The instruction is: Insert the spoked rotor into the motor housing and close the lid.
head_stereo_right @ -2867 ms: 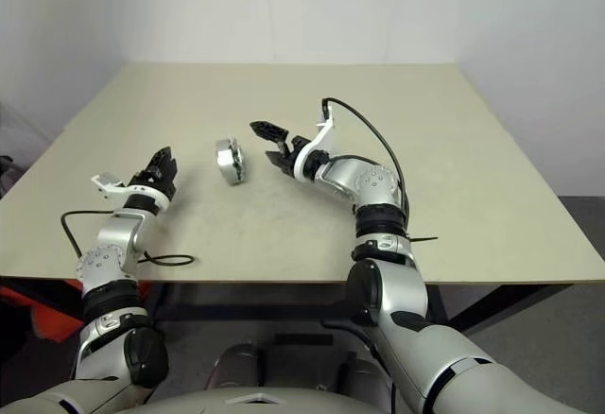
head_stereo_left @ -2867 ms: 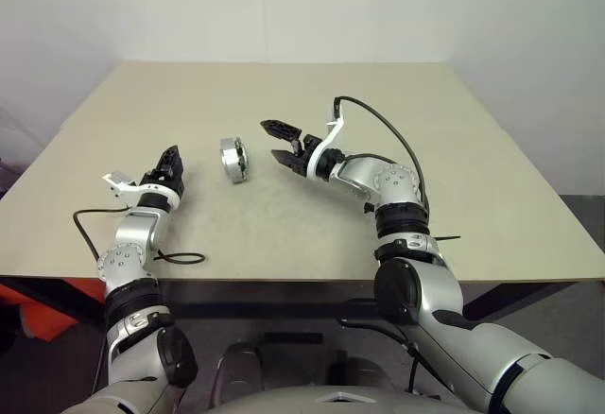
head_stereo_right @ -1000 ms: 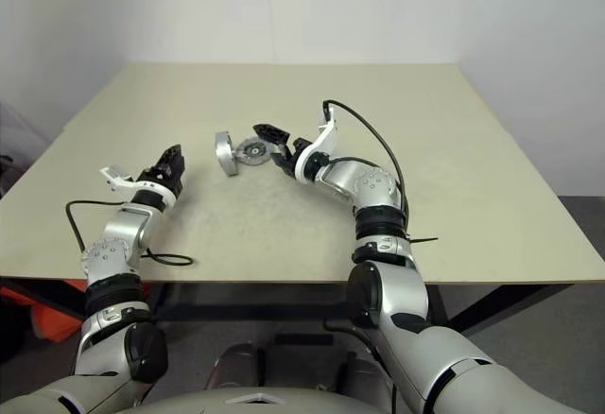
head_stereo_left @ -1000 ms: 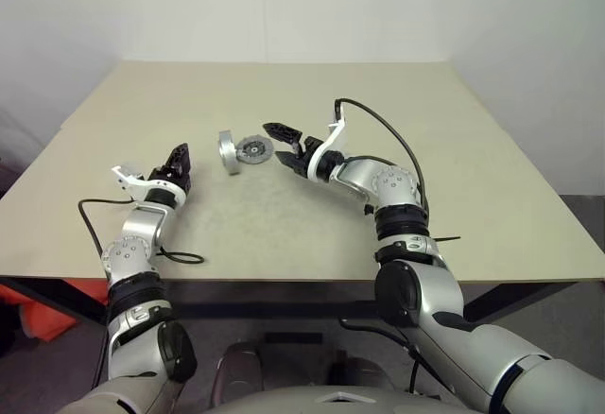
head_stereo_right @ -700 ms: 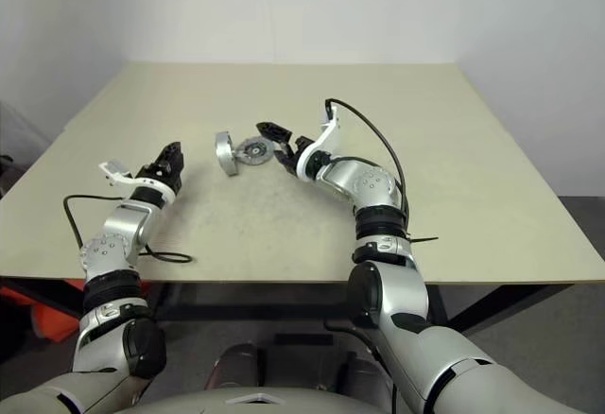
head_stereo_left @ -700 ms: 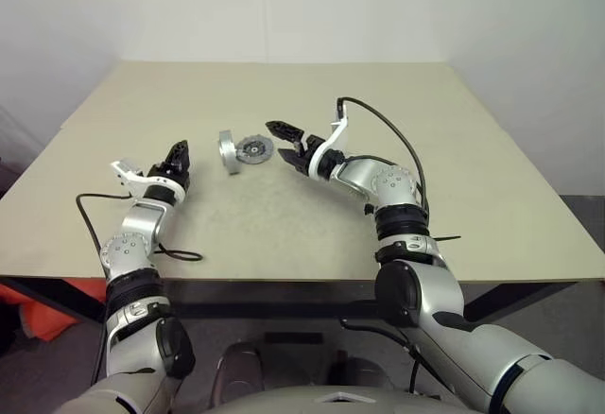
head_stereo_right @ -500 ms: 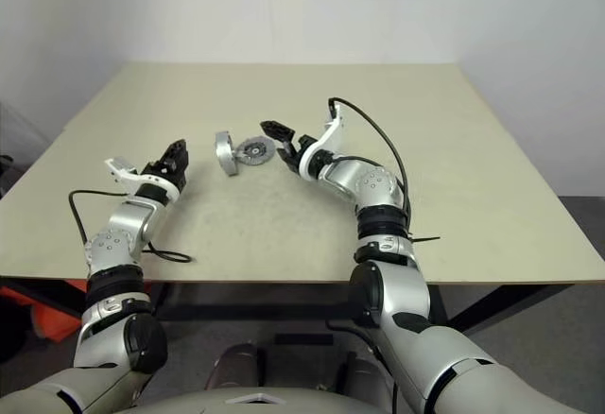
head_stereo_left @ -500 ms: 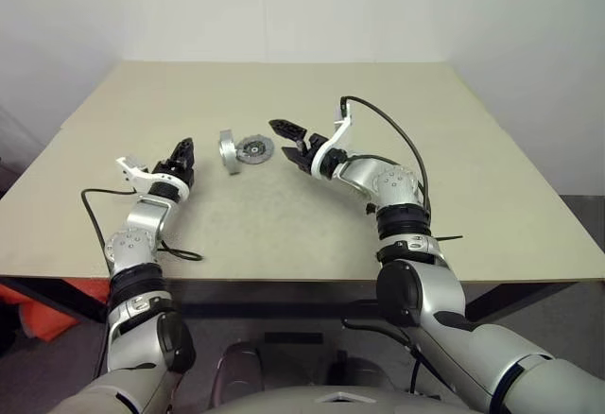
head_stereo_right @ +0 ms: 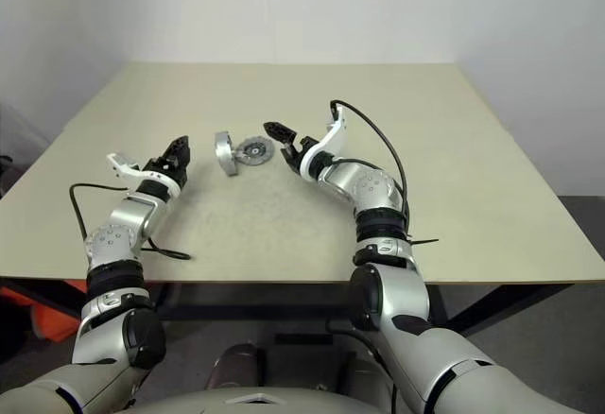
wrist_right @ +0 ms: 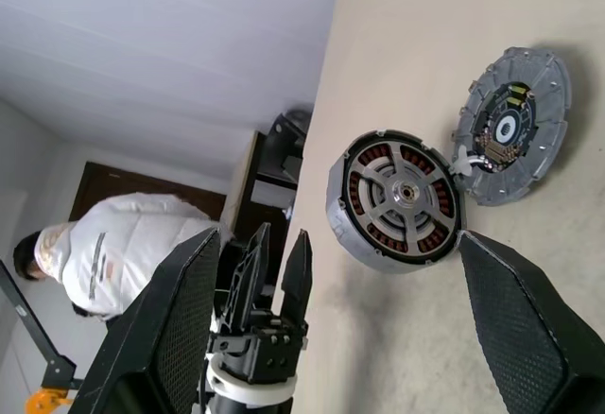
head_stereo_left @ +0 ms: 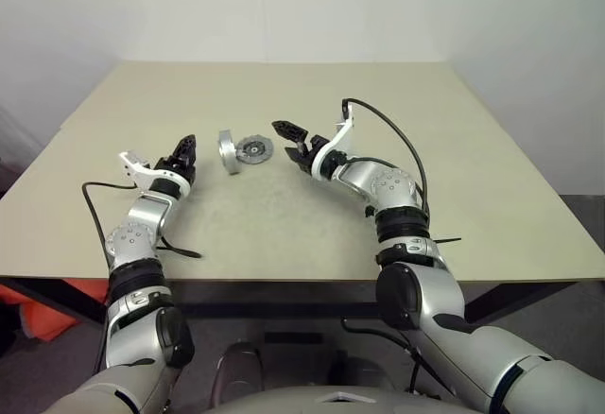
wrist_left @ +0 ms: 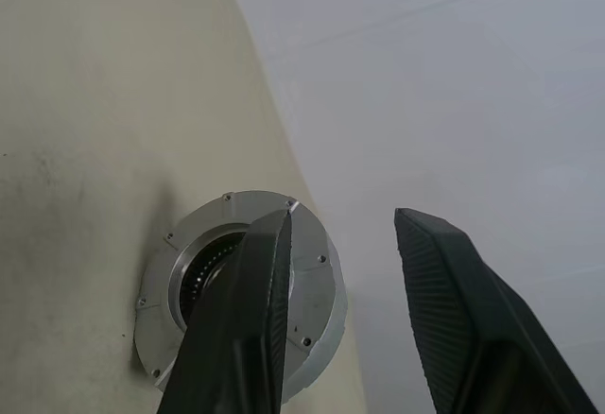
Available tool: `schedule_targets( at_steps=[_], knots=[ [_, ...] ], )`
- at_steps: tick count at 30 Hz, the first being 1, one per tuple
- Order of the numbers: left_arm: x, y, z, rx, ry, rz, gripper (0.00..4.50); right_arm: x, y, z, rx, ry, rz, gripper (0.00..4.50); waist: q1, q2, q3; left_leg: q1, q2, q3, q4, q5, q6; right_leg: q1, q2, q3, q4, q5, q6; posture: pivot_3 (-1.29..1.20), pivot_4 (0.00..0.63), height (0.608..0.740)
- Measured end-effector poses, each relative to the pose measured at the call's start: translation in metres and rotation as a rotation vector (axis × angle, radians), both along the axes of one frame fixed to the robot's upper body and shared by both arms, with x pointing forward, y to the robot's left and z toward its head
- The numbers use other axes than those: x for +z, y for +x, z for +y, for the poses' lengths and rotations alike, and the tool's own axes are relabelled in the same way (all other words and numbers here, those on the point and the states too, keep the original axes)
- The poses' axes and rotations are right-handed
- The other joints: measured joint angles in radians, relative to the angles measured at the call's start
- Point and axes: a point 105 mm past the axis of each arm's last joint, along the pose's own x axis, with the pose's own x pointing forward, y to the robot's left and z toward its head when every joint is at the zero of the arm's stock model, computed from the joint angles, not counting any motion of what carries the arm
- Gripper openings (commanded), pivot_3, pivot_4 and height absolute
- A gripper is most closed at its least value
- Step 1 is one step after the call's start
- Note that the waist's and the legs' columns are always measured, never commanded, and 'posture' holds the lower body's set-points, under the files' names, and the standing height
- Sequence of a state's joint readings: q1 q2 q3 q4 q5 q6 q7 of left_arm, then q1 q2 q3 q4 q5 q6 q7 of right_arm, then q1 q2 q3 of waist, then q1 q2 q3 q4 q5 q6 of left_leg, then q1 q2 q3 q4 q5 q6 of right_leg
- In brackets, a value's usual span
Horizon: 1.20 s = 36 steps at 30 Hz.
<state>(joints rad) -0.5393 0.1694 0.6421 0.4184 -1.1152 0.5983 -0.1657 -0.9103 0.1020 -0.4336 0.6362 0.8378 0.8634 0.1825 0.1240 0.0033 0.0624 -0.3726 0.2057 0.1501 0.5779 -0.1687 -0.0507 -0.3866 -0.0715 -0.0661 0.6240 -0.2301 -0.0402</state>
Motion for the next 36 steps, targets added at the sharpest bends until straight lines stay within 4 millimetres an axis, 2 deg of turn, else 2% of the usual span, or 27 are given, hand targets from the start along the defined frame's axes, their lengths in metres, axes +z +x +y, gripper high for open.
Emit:
schedule_targets(
  at_steps=[9,12,20,36],
  knots=[
    [-0.007,-0.015,0.013,0.042,0.035,0.031,1.81,-0.005,0.002,-0.001,-0.018,-0.028,-0.007,4.50,0.001,0.000,0.000,0.000,0.000,0.000,0.000,0.000,0.000,0.000,0.000,0.000,0.000,0.000,0.000,0.00,0.000,0.740],
    [-0.003,-0.016,0.015,0.047,0.037,0.022,1.81,-0.006,0.003,-0.003,-0.022,-0.032,-0.007,4.50,0.000,0.000,0.000,0.000,0.000,0.000,0.000,0.000,0.000,0.000,0.000,0.000,0.000,0.000,0.000,0.00,0.000,0.740],
    [0.000,-0.016,0.014,0.042,0.041,0.013,1.81,-0.014,0.004,-0.006,-0.031,-0.045,0.008,4.50,0.000,0.000,0.000,0.000,0.000,0.000,0.000,0.000,0.000,0.000,0.000,0.000,0.000,0.000,0.000,0.00,0.000,0.740],
    [0.000,-0.014,0.008,0.027,0.053,0.010,1.81,-0.016,0.005,-0.009,-0.035,-0.064,0.003,4.50,0.000,0.000,0.000,0.000,0.000,0.000,0.000,0.000,0.000,0.000,0.000,0.000,0.000,0.000,0.000,0.00,0.000,0.740]
  ],
)
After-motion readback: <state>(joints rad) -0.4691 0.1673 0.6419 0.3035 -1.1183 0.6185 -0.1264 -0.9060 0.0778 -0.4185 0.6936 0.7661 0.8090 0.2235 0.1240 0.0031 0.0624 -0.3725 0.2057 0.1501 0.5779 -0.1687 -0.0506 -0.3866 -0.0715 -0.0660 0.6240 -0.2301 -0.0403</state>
